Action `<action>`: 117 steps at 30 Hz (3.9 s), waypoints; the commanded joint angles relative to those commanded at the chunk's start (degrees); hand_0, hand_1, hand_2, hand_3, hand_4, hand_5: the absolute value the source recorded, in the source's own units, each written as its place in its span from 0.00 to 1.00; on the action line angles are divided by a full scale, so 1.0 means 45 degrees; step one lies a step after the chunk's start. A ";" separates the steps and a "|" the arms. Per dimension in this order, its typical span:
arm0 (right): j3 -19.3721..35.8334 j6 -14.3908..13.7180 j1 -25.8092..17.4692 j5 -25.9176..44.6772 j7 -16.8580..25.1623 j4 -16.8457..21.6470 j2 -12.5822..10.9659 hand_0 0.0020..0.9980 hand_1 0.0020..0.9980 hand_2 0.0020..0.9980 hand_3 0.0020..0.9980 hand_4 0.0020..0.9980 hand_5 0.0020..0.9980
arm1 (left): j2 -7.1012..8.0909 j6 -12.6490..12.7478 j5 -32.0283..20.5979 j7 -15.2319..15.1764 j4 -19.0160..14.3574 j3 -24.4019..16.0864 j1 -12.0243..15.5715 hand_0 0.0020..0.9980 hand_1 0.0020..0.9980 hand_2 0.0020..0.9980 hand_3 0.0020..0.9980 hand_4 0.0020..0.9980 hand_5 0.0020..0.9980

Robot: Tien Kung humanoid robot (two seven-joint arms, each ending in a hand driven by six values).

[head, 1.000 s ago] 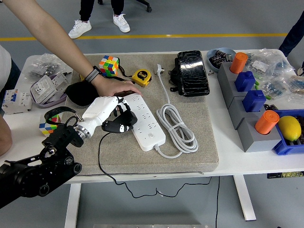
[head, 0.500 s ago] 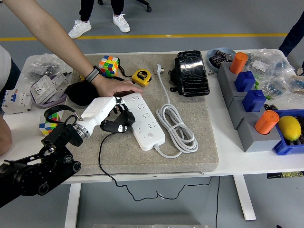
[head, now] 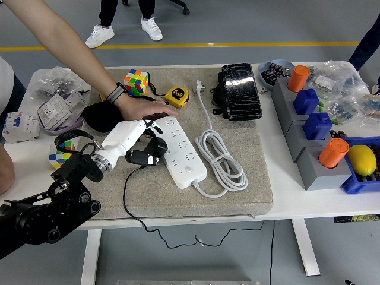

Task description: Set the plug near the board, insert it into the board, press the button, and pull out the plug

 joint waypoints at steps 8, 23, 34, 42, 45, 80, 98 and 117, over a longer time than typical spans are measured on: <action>0.0056 -0.0003 0.0020 -0.0038 0.0007 0.0016 0.0008 0.57 0.64 0.62 0.54 0.93 0.49 | -0.0006 0.0046 -0.0039 -0.0089 -0.0090 -0.0139 0.0095 0.40 0.64 0.64 0.68 1.00 0.36; 0.0178 -0.0001 -0.0068 -0.0141 0.0003 0.0050 -0.0063 0.57 0.64 0.62 0.54 0.93 0.48 | 0.0295 0.2120 -0.0602 -0.1222 -0.2109 -0.1802 0.1707 0.54 0.69 0.70 0.67 1.00 0.46; 0.0272 -0.0003 -0.0126 -0.0164 0.0024 0.0045 -0.0021 0.57 0.64 0.62 0.54 0.93 0.48 | 0.0843 0.1152 -0.0540 -0.1153 -0.2591 -0.1836 0.2576 0.69 0.73 0.72 0.66 0.98 0.40; 0.0245 0.0004 -0.0150 -0.0159 0.0023 0.0045 0.0018 0.57 0.64 0.62 0.54 0.93 0.48 | 0.0764 0.0834 -0.0461 -0.0884 -0.2429 -0.1647 0.2624 0.69 0.74 0.72 0.65 0.95 0.39; 0.0259 -0.0003 -0.0134 -0.0173 0.0030 0.0052 0.0009 0.57 0.64 0.62 0.54 0.93 0.48 | 0.0747 0.0776 -0.0451 -0.0803 -0.2355 -0.1594 0.2585 0.69 0.74 0.72 0.65 0.95 0.39; 0.0363 -0.0008 -0.0079 -0.0300 0.0039 0.0151 -0.0024 0.57 0.64 0.62 0.54 0.93 0.48 | 0.0484 0.0207 -0.0462 -0.0330 -0.2442 -0.1196 0.1757 0.68 0.73 0.72 0.65 0.95 0.40; 0.0411 -0.0019 -0.0099 -0.0313 0.0102 0.0154 -0.0042 0.57 0.64 0.62 0.54 0.93 0.48 | 0.0846 0.0465 0.0237 0.0267 -0.2871 -0.1504 0.2554 0.66 0.73 0.71 0.65 0.95 0.41; 0.0499 -0.0037 -0.0088 -0.0382 0.0146 0.0218 -0.0055 0.57 0.64 0.61 0.54 0.93 0.48 | 0.0667 0.0352 0.0113 0.0382 -0.2710 -0.1190 0.2233 0.65 0.72 0.71 0.65 0.95 0.42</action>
